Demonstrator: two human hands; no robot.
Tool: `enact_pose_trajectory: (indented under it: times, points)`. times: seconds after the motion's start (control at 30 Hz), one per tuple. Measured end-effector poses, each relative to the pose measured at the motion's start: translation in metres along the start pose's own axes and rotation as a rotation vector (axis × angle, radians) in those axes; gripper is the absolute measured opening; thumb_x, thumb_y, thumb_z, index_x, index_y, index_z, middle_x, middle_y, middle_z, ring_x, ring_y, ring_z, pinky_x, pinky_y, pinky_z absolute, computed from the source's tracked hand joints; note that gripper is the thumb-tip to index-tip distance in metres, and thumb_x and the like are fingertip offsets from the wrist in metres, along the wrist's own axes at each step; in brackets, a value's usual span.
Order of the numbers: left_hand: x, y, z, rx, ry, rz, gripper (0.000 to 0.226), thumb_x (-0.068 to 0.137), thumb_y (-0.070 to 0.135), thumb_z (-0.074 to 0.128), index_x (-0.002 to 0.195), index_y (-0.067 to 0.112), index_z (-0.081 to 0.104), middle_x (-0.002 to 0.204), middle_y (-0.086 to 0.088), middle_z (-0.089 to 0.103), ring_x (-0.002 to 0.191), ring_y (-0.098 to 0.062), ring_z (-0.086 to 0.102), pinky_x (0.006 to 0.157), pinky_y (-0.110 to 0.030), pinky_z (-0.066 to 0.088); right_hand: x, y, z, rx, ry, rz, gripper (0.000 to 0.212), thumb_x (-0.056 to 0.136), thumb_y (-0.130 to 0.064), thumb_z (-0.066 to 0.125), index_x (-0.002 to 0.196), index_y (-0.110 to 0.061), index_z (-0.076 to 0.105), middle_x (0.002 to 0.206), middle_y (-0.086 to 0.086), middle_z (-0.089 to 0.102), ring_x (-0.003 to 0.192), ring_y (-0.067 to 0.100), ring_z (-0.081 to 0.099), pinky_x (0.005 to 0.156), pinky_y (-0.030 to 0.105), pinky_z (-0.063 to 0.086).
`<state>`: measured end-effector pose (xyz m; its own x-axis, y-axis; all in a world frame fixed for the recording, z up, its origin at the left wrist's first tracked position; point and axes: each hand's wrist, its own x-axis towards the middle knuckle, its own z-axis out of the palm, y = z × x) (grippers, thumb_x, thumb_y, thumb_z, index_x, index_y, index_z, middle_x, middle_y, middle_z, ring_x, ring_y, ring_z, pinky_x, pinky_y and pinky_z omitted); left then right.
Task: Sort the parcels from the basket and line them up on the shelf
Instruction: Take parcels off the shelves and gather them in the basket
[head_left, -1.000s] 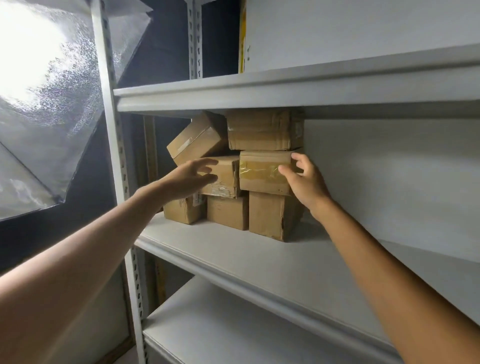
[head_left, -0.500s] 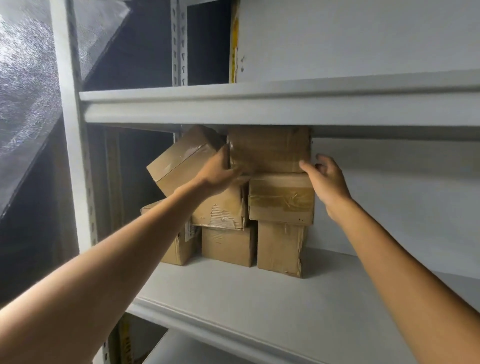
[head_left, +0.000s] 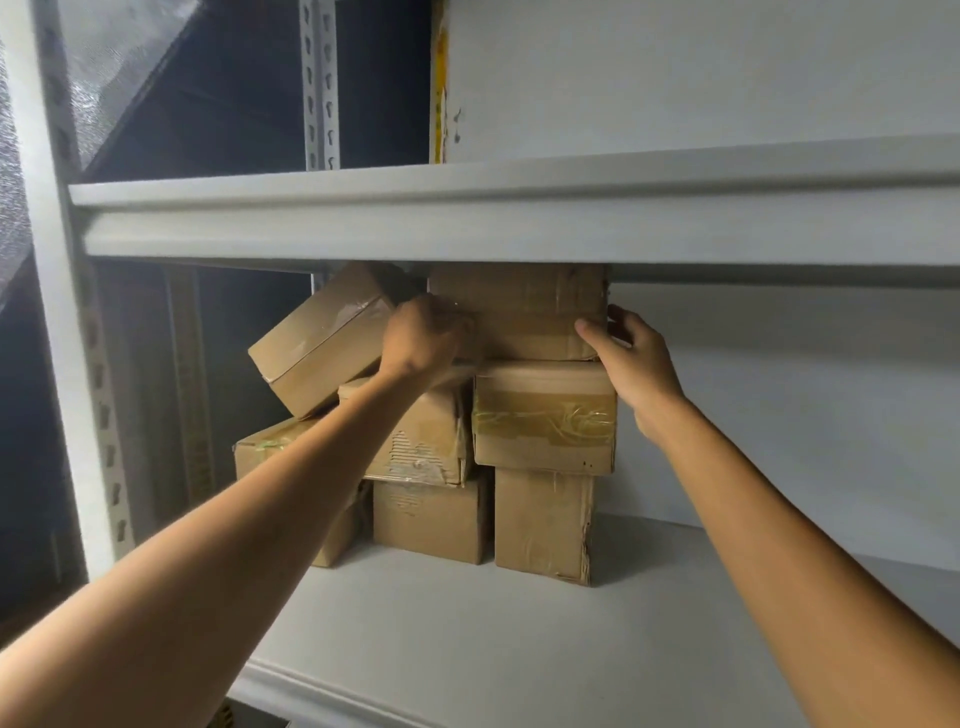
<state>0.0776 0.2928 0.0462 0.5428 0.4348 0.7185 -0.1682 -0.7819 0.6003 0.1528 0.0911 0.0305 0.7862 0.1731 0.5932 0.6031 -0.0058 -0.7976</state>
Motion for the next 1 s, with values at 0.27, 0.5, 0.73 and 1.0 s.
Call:
enact_pose_trajectory:
  times: [0.27, 0.5, 0.73, 1.0]
  points:
    - [-0.009, 0.005, 0.004, -0.265, -0.023, -0.017, 0.049, 0.084, 0.017, 0.069, 0.124, 0.012, 0.042, 0.117, -0.007, 0.059, 0.104, -0.02, 0.06, 0.092, -0.042, 0.053, 0.002, 0.005, -0.003, 0.065, -0.03, 0.012, 0.048, 0.089, -0.04, 0.066, 0.133, -0.022, 0.054, 0.124, -0.006, 0.062, 0.106, 0.008, 0.057, 0.082, 0.018, 0.043]
    - [-0.023, 0.014, 0.002, -0.405, -0.048, -0.031, 0.05, 0.081, 0.014, 0.07, 0.121, 0.015, 0.04, 0.115, -0.007, 0.057, 0.108, -0.022, 0.058, 0.097, -0.046, 0.05, -0.004, 0.004, -0.014, 0.111, -0.02, -0.013, 0.054, 0.086, -0.035, 0.071, 0.135, -0.018, 0.054, 0.126, -0.004, 0.062, 0.11, 0.009, 0.059, 0.09, 0.021, 0.046]
    - [-0.039, 0.039, -0.007, -0.487, -0.001, -0.007, 0.052, 0.082, 0.011, 0.072, 0.123, 0.012, 0.041, 0.107, 0.004, 0.057, 0.1, -0.011, 0.06, 0.087, -0.024, 0.054, -0.017, -0.009, -0.03, 0.115, 0.032, -0.078, 0.05, 0.088, -0.032, 0.069, 0.134, -0.017, 0.053, 0.126, -0.002, 0.062, 0.101, 0.002, 0.059, 0.091, 0.022, 0.046]
    - [-0.055, 0.046, -0.015, -0.501, -0.05, 0.02, 0.051, 0.082, 0.016, 0.072, 0.125, 0.01, 0.046, 0.116, -0.003, 0.06, 0.1, -0.009, 0.062, 0.092, -0.029, 0.053, -0.051, -0.02, -0.047, 0.014, 0.079, -0.077, 0.045, 0.091, -0.033, 0.065, 0.131, -0.015, 0.056, 0.126, -0.001, 0.063, 0.108, 0.007, 0.06, 0.092, 0.021, 0.047]
